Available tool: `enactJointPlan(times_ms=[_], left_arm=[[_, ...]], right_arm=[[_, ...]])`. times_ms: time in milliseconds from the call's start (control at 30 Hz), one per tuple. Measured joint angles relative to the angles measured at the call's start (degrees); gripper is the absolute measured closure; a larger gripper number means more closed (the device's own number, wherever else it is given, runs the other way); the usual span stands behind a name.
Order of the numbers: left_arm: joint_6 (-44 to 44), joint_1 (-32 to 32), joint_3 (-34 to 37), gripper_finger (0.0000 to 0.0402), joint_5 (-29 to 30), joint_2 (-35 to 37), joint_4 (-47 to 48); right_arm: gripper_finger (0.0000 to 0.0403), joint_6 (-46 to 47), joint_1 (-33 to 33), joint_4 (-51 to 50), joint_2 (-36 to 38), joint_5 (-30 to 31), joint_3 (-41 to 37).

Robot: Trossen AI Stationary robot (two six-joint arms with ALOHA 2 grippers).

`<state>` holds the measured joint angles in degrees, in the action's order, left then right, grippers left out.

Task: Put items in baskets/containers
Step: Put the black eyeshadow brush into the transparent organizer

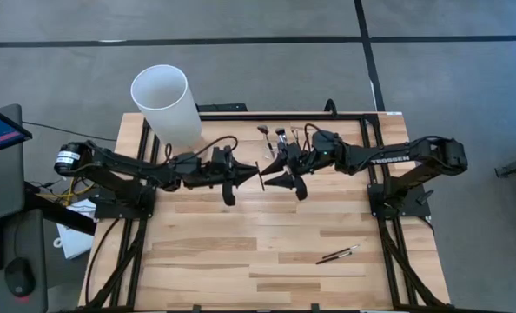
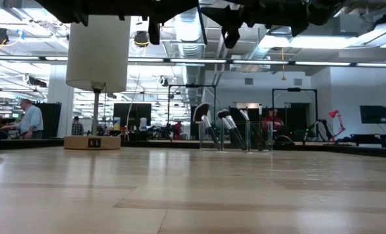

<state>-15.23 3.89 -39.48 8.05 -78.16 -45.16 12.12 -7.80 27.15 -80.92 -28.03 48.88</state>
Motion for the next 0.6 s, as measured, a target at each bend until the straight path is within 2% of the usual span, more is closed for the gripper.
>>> enactJointPlan(times_ms=[367, 600], left_arm=[[0.00, -0.07, 0.00, 0.0390, -2.31, -0.06, 0.09], [0.00, -0.09, 0.00, 0.0391, -2.09, -0.06, -0.29]], right_arm=[[0.0249, -0.13, 0.27, 5.56, -2.49, 5.54, 0.13], [0.0249, 1.42, 0.34, 9.92, -7.37, 5.70, 2.50]])
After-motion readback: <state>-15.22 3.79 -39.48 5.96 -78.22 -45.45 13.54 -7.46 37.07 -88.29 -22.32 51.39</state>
